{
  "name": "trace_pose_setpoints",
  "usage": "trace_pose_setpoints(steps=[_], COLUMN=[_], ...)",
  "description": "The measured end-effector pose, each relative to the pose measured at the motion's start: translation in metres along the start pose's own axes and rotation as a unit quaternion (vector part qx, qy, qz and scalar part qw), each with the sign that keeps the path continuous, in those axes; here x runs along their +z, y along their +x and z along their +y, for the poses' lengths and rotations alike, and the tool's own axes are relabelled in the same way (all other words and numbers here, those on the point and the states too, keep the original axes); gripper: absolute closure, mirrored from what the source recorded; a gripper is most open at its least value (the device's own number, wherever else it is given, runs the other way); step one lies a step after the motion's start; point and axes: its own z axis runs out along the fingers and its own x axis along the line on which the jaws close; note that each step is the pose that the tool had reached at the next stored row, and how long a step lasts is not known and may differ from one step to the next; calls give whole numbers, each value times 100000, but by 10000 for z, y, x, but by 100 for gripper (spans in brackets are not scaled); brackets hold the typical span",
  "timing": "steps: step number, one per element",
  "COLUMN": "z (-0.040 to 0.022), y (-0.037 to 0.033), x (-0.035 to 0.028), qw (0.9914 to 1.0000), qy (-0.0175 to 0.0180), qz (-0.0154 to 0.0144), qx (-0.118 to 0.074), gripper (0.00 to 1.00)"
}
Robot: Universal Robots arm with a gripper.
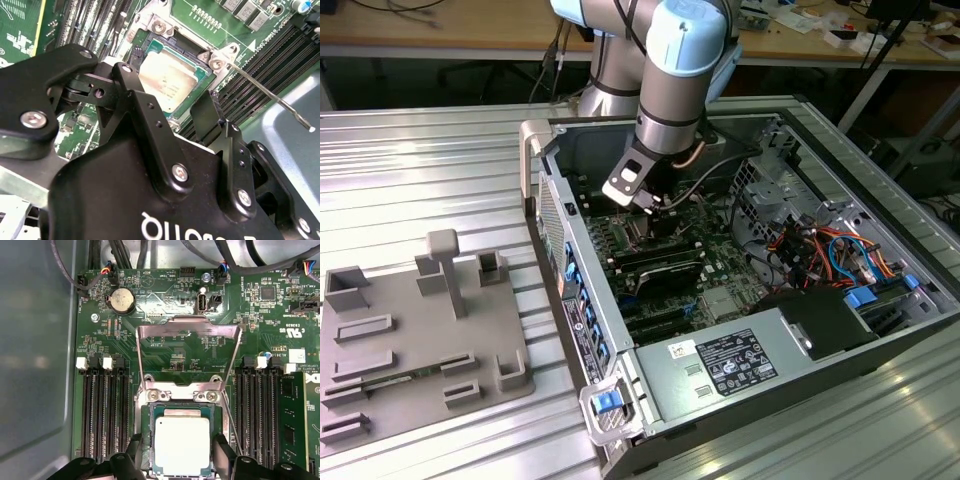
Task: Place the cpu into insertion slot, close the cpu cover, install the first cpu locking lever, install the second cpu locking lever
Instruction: 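Place the cpu into insertion slot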
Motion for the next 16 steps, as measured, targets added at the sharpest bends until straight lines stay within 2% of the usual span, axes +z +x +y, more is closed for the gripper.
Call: trace_pose_setpoints(steps=[8,14,15,16], z=[2,7,9,12], y=[-1,0,0,0], x=[-19,-90,-125,-157], qw=[100000,100000,99999,99997], qy=[8,3,10,12], qz=[-45,-138,-320,-751], qx=[-13,-15,-23,-55], gripper=[33,33,33,33])
